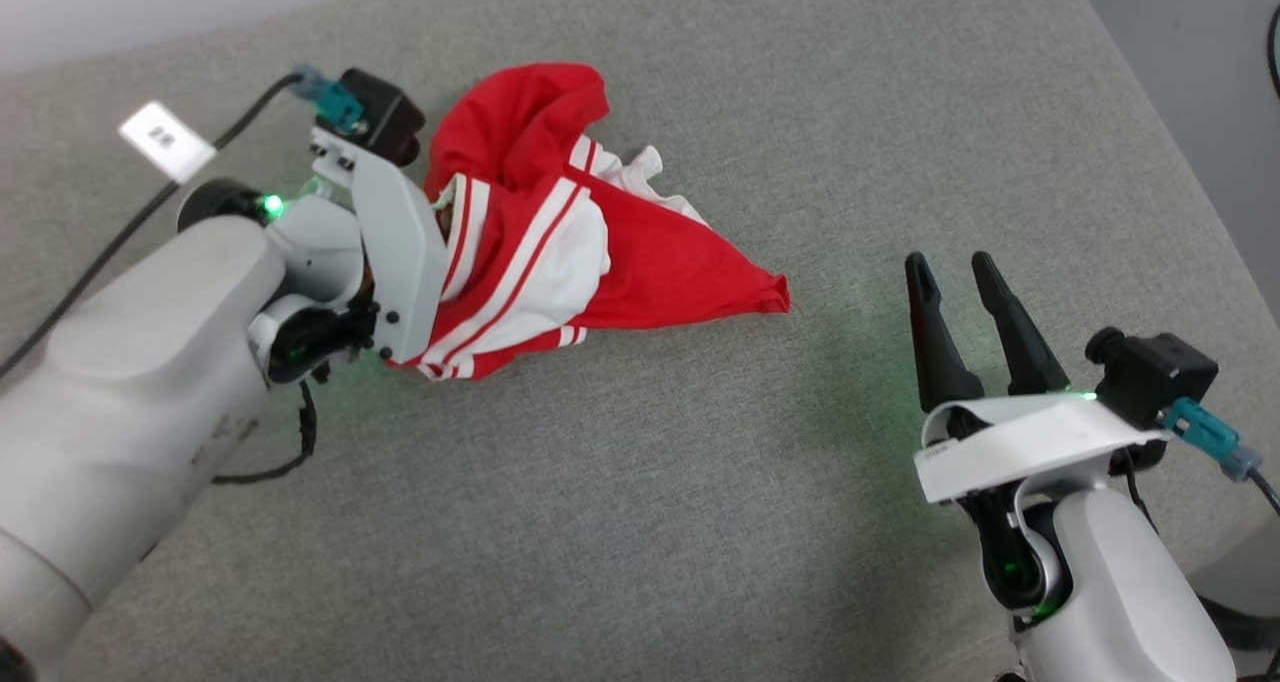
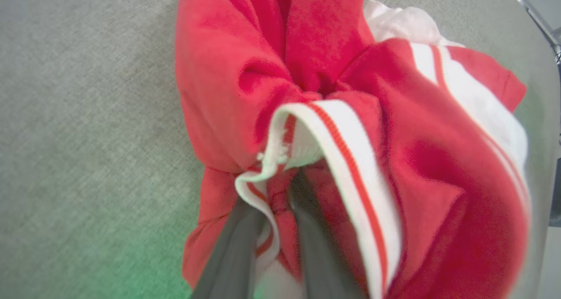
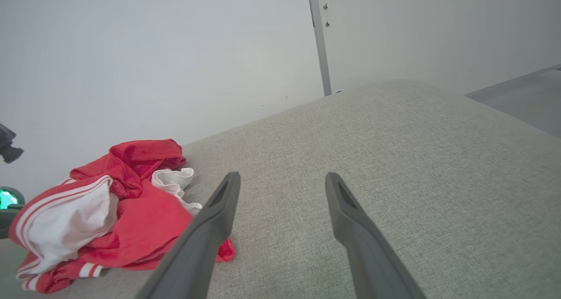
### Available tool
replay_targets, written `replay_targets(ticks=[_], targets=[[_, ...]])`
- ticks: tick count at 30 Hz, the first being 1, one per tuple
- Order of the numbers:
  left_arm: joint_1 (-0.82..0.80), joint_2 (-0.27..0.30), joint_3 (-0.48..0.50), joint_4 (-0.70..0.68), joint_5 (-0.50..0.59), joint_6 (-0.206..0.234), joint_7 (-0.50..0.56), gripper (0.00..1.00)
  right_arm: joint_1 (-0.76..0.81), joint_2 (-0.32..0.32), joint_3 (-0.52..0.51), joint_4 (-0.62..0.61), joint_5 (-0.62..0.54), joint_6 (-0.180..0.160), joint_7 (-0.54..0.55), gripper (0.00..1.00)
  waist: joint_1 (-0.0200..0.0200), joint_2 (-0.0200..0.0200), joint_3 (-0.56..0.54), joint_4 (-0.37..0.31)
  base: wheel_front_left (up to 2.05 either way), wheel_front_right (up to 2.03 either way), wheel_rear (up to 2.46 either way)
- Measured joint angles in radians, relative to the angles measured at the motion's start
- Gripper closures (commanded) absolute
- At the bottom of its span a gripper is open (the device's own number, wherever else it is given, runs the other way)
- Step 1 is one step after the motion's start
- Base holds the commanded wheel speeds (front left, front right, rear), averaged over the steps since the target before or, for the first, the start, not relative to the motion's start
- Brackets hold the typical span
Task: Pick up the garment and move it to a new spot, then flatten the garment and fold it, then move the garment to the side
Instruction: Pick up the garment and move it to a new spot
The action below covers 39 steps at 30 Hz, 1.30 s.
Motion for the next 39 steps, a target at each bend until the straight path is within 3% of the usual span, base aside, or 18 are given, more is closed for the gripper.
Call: replay_targets(ticks=[8,15,16,18,19,26,39], targets=[[-0.025,-0.032,-0.032,0.046,0.105,-0.002,0.032,1.00,-0.035,0.001,0.030,-0.025,0.024,0.000,0.000,0.00,0.0000,0.0000,0.039,-0.028,0.00,0.00,0.00],[-0.023,-0.041,-0.032,0.059,0.096,-0.002,0.014,1.00,-0.039,0.001,0.020,-0.030,0.007,0.000,0.000,0.00,0.0000,0.0000,0.049,-0.037,0.00,0.00,0.00],[-0.021,-0.044,-0.034,0.061,0.091,-0.001,-0.003,0.88,-0.038,0.001,0.017,-0.027,-0.004,0.000,0.000,0.00,0.0000,0.0000,0.047,-0.034,0.00,0.00,0.00],[-0.018,-0.052,-0.038,0.060,0.091,0.000,-0.029,0.33,-0.035,0.001,0.013,-0.022,-0.021,0.000,0.000,0.00,0.0000,0.0000,0.040,-0.024,0.00,0.00,0.00],[-0.016,-0.059,-0.041,0.058,0.090,0.000,-0.049,0.02,-0.032,-0.001,0.009,-0.018,-0.026,0.000,0.000,0.00,0.0000,0.0000,0.035,-0.017,0.00,0.00,0.00],[0.005,-0.087,-0.062,0.002,0.053,0.000,-0.209,0.00,-0.014,-0.052,0.019,0.013,-0.067,0.000,-0.002,0.00,0.0000,0.0000,-0.015,0.059,0.00,0.00,0.00],[0.144,-0.041,-0.045,-0.052,-0.053,0.000,-0.586,0.00,0.032,-0.156,0.029,0.058,-0.108,0.000,-0.002,0.00,0.0000,0.0000,-0.147,0.250,0.00,0.00,0.00]])
